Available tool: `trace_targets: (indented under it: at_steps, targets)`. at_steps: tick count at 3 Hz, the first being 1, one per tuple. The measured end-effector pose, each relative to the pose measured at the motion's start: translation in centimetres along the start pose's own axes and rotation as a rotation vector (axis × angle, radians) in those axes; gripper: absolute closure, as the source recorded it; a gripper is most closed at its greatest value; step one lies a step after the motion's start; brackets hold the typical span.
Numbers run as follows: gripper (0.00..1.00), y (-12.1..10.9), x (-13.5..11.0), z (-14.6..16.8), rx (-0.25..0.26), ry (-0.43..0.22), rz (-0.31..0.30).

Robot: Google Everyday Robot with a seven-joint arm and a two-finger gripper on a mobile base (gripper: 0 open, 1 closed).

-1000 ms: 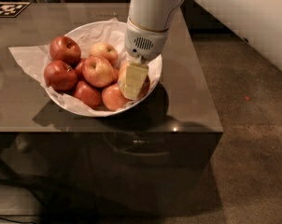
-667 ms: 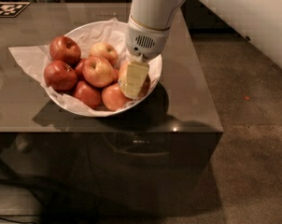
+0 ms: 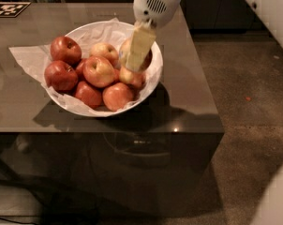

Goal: Pick apple from white bowl

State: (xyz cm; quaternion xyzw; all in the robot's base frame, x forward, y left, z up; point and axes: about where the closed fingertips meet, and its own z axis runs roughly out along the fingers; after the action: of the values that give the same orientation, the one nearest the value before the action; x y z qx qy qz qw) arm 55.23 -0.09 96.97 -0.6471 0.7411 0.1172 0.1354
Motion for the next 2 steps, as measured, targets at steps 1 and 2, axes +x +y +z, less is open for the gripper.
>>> trace_targets:
  at_steps: [1,2]
  targets:
    - [1.0,-1.9,-2.9,-3.0,0.024,-0.084,-0.048]
    - [1.0,-2.6,-6.2,-7.1,0.086,-0.179,-0.104]
